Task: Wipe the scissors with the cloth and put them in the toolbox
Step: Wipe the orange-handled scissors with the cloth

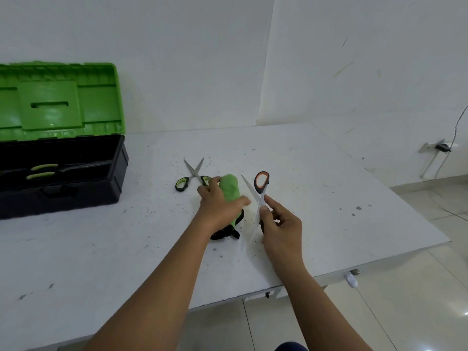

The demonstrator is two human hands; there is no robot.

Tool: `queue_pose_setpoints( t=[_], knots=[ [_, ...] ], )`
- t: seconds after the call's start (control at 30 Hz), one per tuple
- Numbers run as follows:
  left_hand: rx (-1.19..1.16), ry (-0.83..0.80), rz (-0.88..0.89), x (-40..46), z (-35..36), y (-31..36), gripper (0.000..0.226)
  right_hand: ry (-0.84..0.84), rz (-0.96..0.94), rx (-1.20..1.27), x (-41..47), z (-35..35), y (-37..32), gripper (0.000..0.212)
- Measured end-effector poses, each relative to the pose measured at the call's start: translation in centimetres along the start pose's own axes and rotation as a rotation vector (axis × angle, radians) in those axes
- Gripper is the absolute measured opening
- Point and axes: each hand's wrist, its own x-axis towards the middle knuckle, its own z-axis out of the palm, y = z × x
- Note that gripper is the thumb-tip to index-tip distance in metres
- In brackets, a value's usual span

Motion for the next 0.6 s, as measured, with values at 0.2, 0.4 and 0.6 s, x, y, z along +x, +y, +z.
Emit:
queue_pose_setpoints(
  t=[0.2, 0.4, 0.6],
  knots=[
    [0.092, 0.213, 0.019, -0.3, -0.7, -1.0, 0.063, 0.019, 0.015, -0.026, 0.1, 0.1, 0.0, 0.034],
    [0.011, 0.228, 0.067, -0.2, -1.9, -0.3, 0.06, 0.022, 0.035, 0.018, 0.3, 0.1, 0.3, 0.032],
    [0.186, 0.259, 0.058, -0.4, -0.7, -0.7, 0.054, 0.02, -0.013, -0.07, 0.3, 0.4, 0.6, 0.032]
  ],
)
